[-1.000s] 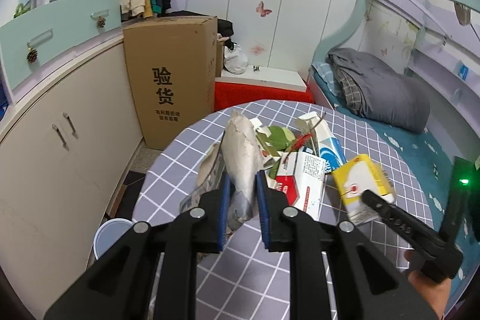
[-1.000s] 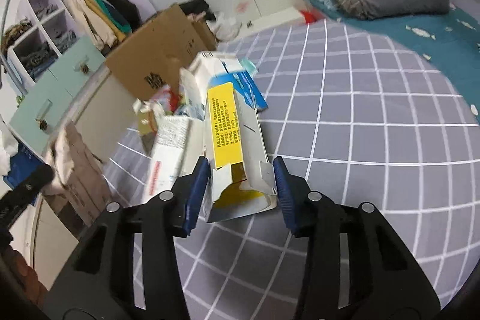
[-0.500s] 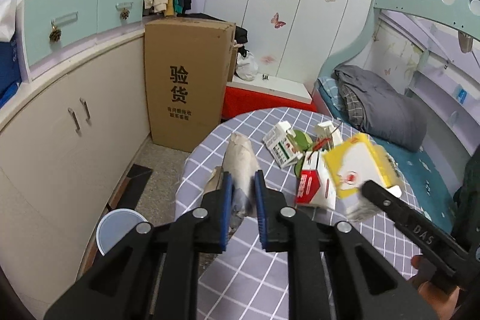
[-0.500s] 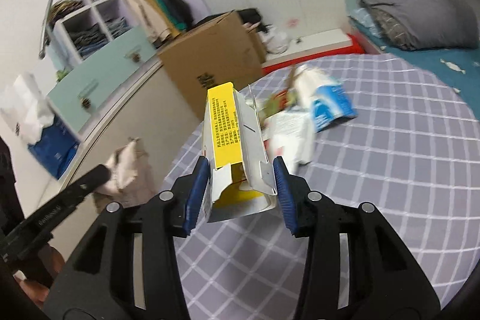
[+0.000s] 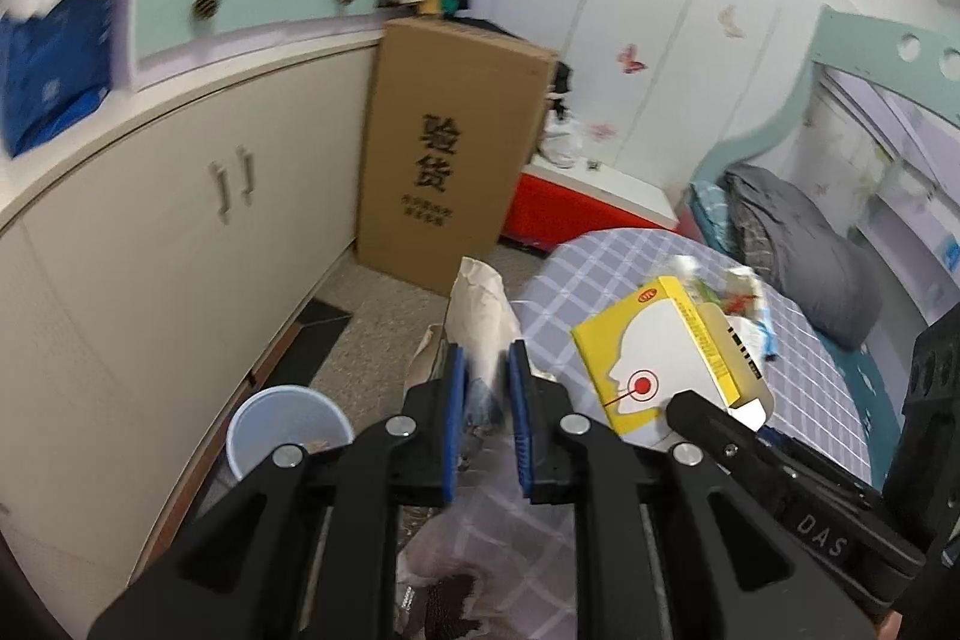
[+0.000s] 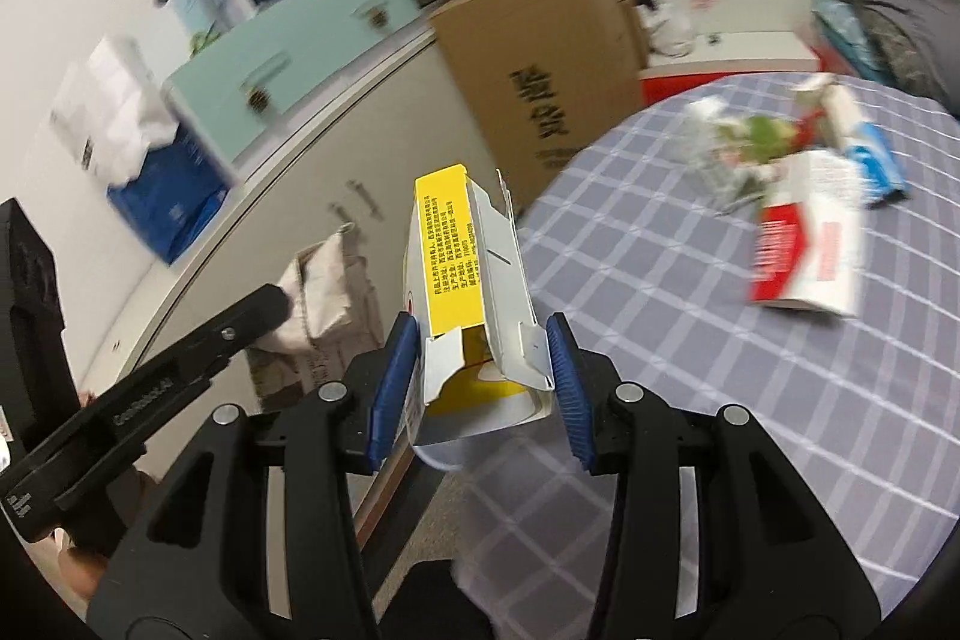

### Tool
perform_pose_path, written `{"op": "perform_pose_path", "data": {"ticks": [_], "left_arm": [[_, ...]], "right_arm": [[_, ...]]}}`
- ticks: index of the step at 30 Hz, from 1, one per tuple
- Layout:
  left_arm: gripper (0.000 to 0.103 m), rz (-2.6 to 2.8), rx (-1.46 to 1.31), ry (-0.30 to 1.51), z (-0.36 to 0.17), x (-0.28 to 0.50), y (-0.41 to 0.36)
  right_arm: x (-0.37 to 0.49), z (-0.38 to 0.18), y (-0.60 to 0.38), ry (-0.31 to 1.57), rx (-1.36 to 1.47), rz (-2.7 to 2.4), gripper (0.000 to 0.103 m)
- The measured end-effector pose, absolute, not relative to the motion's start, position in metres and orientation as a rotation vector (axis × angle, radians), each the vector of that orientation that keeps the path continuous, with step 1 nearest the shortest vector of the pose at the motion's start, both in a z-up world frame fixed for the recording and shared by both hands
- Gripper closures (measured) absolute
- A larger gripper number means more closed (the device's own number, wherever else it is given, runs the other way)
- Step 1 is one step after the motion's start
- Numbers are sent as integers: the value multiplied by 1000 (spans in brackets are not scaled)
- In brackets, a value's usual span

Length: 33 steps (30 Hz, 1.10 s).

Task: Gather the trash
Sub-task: 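Carry the paper bag and yellow carton over the wastebasket, then open the right tool over the bin, then open the left tool to drop the bag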

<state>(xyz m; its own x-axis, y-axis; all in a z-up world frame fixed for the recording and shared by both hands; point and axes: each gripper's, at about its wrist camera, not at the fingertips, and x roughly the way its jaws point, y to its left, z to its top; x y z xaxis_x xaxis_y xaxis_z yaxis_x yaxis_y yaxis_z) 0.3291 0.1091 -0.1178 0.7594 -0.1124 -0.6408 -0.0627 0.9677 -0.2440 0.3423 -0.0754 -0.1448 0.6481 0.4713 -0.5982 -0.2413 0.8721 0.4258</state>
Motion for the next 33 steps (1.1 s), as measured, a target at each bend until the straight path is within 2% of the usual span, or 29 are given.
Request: {"op": "perform_pose_path", "data": {"ticks": [14, 15, 16, 18, 25, 33], "left_arm": [[89, 224, -363, 801, -182, 346, 266], [89, 238, -368, 806, -185, 347, 274], [89, 254, -373, 812, -189, 348, 284], [89, 283, -387, 824, -195, 350, 301], [89, 305, -390, 870, -217, 365, 321], [89, 275, -384, 910, -235, 380, 311]], "right_arm": [[411, -207, 88, 923, 219, 584, 57], [416, -212, 99, 928, 216, 592, 54], [425, -219, 113, 931, 219, 611, 47], [435, -230, 130, 931, 209, 623, 25], [439, -252, 147, 967, 150, 578, 24], [438, -252, 143, 973, 133, 550, 22]]}}
